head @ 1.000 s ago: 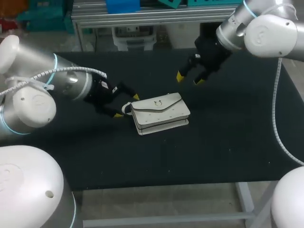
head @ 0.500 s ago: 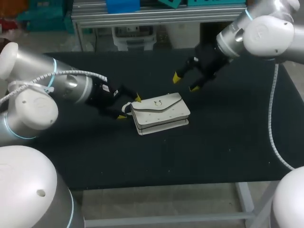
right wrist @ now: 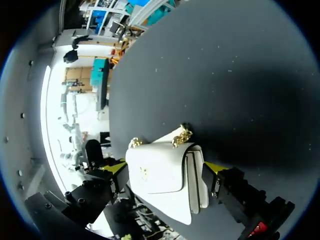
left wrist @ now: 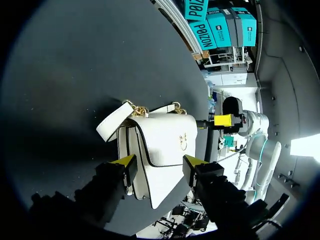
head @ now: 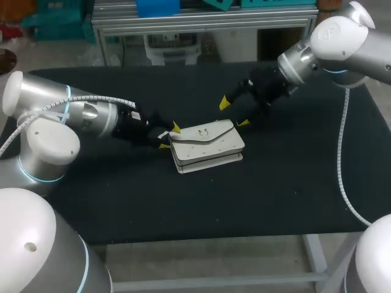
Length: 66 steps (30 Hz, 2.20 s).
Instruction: Pick up the bag, open it, inspect its contents, close it, and place it on the opposite side
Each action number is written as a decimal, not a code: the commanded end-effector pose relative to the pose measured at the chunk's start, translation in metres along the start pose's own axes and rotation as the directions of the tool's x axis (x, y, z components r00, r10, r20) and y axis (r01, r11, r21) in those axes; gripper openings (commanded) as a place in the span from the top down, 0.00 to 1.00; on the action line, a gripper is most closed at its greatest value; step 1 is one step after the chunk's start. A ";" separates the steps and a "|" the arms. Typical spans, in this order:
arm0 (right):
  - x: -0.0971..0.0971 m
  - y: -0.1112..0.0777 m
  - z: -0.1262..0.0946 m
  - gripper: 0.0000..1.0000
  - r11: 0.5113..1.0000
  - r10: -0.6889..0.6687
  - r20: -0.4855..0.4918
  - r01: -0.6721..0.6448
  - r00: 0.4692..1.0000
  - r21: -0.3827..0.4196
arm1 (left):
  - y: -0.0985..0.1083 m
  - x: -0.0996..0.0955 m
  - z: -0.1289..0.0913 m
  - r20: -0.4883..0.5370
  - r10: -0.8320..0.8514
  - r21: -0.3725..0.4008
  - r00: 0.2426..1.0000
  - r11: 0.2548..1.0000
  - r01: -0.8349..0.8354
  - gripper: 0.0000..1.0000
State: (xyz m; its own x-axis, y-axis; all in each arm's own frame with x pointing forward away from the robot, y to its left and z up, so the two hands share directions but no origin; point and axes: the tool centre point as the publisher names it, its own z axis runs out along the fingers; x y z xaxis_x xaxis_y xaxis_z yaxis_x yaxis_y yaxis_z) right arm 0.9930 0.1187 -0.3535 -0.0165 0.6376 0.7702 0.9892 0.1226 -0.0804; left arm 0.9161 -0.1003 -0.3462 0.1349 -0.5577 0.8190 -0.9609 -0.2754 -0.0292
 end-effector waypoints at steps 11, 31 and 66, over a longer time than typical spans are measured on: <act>0.000 -0.017 0.018 0.23 0.994 0.064 -0.045 -0.060 0.997 0.088 | -0.009 -0.009 0.012 -0.087 -0.026 -0.002 0.996 1.000 0.026 0.36; 0.005 -0.047 0.022 0.28 0.996 0.054 -0.062 -0.050 0.997 0.075 | -0.004 -0.005 0.017 -0.137 0.004 -0.035 0.991 0.999 -0.009 0.43; -0.011 -0.065 0.039 0.39 0.994 0.105 -0.026 -0.105 0.994 0.002 | 0.008 -0.009 0.023 -0.191 0.025 -0.119 0.981 0.992 -0.049 0.50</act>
State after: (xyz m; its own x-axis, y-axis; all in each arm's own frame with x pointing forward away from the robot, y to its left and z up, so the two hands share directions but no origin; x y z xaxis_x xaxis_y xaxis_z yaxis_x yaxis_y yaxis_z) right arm 0.9262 0.1309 -0.3779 0.0889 0.6243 0.7761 0.9836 0.0678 -0.1673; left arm 0.9067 -0.1135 -0.3589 0.0623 -0.4135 0.9084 -0.9866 -0.1632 -0.0066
